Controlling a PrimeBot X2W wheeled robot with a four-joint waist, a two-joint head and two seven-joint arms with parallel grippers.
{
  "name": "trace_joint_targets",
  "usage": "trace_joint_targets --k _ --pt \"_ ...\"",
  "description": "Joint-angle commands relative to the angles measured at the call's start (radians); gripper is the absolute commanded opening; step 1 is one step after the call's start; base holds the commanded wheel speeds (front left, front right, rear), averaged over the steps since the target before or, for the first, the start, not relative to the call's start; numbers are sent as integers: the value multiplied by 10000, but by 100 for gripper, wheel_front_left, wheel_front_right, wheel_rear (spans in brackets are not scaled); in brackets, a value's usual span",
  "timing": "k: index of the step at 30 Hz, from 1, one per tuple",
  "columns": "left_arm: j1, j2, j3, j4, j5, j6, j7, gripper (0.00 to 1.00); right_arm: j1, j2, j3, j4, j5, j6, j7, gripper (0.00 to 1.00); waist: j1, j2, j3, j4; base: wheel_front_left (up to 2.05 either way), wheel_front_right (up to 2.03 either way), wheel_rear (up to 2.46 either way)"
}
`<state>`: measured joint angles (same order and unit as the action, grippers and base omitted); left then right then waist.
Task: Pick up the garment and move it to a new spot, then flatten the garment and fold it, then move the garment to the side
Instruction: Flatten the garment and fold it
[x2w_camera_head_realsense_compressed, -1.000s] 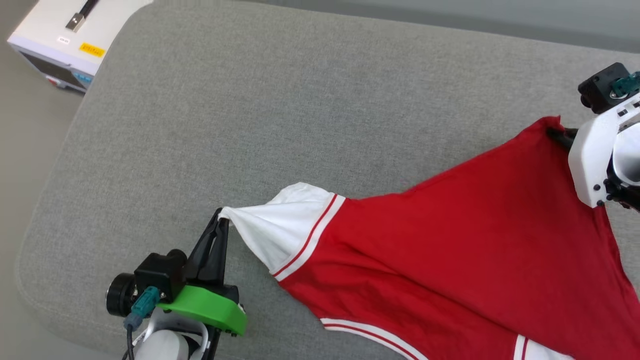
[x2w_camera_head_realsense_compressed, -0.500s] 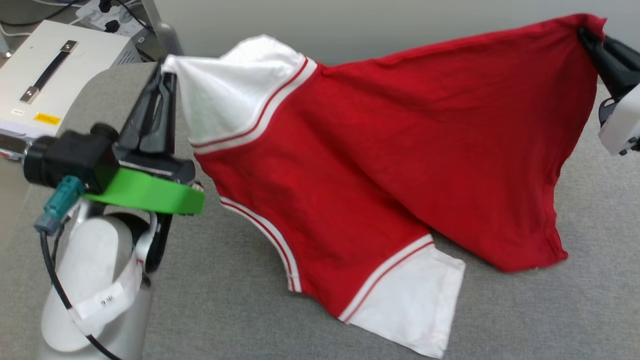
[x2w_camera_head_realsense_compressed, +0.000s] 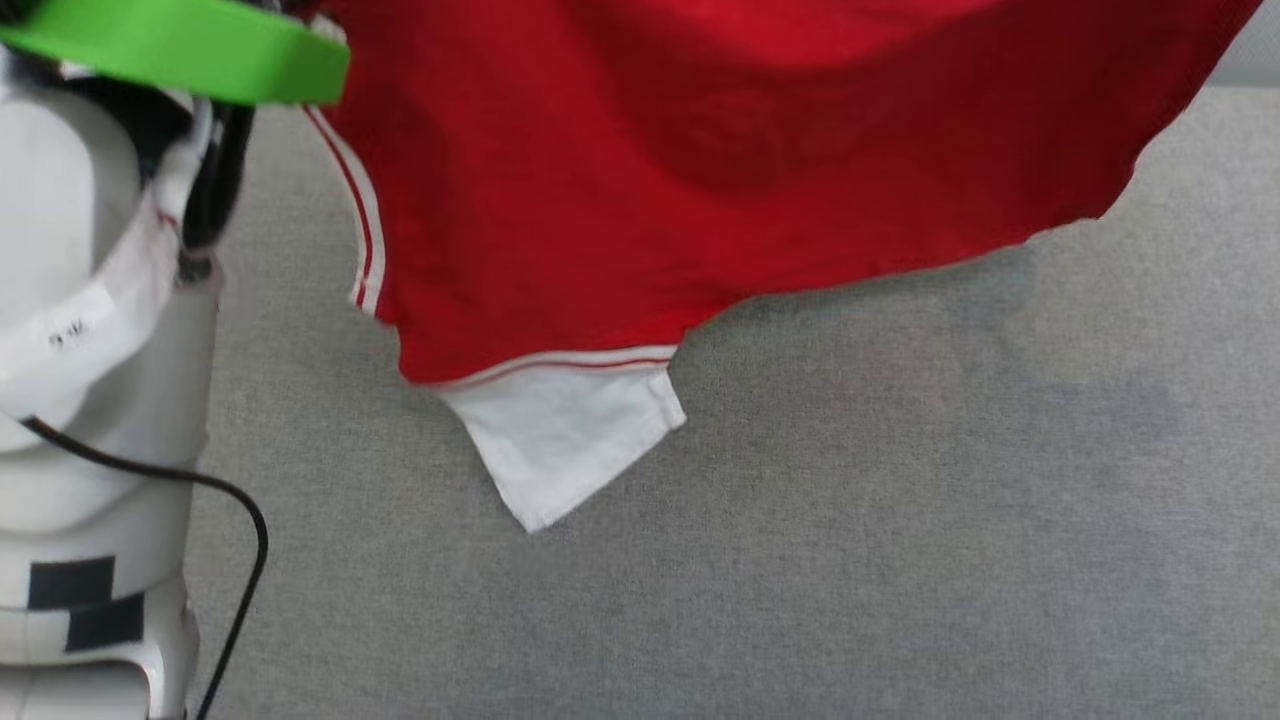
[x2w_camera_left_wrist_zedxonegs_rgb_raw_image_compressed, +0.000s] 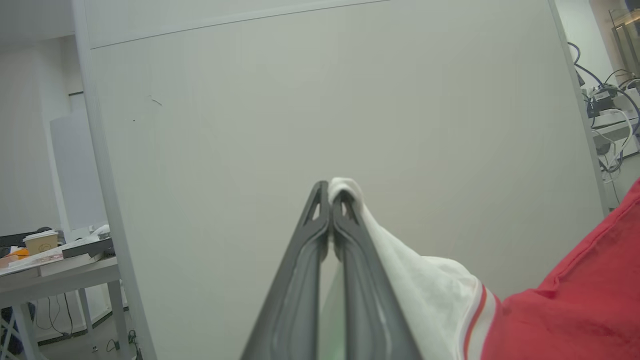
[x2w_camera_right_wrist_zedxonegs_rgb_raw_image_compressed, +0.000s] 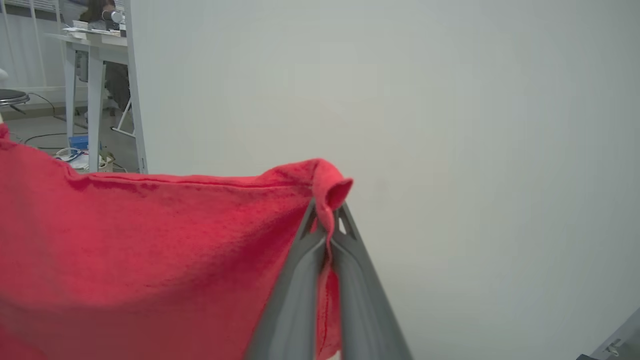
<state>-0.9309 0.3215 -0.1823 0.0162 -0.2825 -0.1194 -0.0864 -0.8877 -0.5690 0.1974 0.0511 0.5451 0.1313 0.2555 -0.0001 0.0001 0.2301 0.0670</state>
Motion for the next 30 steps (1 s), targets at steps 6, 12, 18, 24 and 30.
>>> trace_joint_targets --k 6,12,18,24,30 --pt "-3008 540 -241 1204 -84 -91 -11 0 -2586 249 -366 680 -752 -6 200 0 1 -1 2345 -213 0 0 0" --pt "-5863 1013 -682 2634 -120 -108 -205 0 -5493 534 -203 2206 -1464 -6 -194 0 1 -1 3518 -433 0 0 0" --pt "-8451 969 -1223 4271 -273 -111 -714 0 -7989 670 387 3844 -2100 -6 -1019 0 1 -1 4181 -435 0 0 0" --pt "-9706 1147 -1599 5508 -450 -112 -1161 0 -9388 966 946 5359 -2179 -6 -1867 0 1 -1 4450 -503 0 0 0" --pt "-9499 1254 -2055 6229 -876 -112 -1520 0 -9441 1163 1538 6507 -1757 -6 -2557 0 1 -1 4683 -463 0 0 0"
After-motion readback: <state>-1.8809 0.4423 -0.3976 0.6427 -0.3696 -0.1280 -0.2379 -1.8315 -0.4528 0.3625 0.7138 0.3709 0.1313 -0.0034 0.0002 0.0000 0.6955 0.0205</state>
